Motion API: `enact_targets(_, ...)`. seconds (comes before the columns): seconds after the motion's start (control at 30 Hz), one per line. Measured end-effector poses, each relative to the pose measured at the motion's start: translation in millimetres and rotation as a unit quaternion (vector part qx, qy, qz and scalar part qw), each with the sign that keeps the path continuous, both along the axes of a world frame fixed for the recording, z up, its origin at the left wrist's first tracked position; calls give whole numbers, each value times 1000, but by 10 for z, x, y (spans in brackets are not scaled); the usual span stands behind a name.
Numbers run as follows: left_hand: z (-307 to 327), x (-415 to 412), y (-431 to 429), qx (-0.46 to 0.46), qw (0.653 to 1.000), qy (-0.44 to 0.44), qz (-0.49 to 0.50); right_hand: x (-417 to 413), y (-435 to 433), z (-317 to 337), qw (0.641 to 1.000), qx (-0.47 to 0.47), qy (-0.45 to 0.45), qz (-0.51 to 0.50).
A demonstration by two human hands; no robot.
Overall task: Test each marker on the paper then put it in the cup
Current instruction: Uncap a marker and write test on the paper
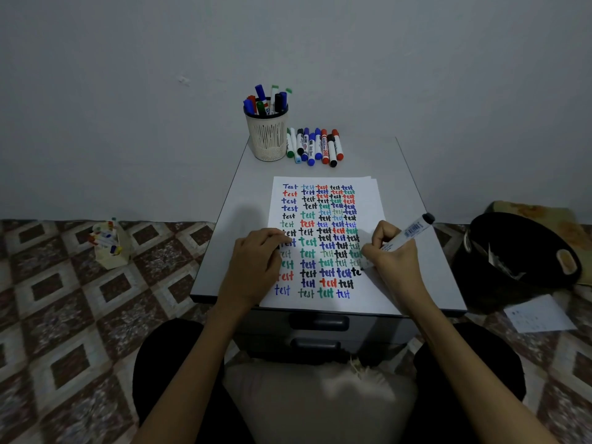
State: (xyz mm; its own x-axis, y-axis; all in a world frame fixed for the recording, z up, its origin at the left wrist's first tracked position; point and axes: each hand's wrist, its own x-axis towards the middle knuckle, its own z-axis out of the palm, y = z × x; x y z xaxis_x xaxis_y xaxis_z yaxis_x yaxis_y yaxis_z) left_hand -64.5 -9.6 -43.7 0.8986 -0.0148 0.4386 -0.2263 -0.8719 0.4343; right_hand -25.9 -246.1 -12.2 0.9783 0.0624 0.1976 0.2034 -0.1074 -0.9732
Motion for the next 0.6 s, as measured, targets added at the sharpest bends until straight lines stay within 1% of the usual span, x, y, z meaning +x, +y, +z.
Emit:
enact_targets(0.23, -2, 0, 2, 2, 1000, 3, 2, 16, -4, -13, 1000, -5, 2, 11)
enact_targets(0.6, 5, 0, 2, 3, 1000, 5, 2, 16, -13, -1, 999, 33, -10, -15)
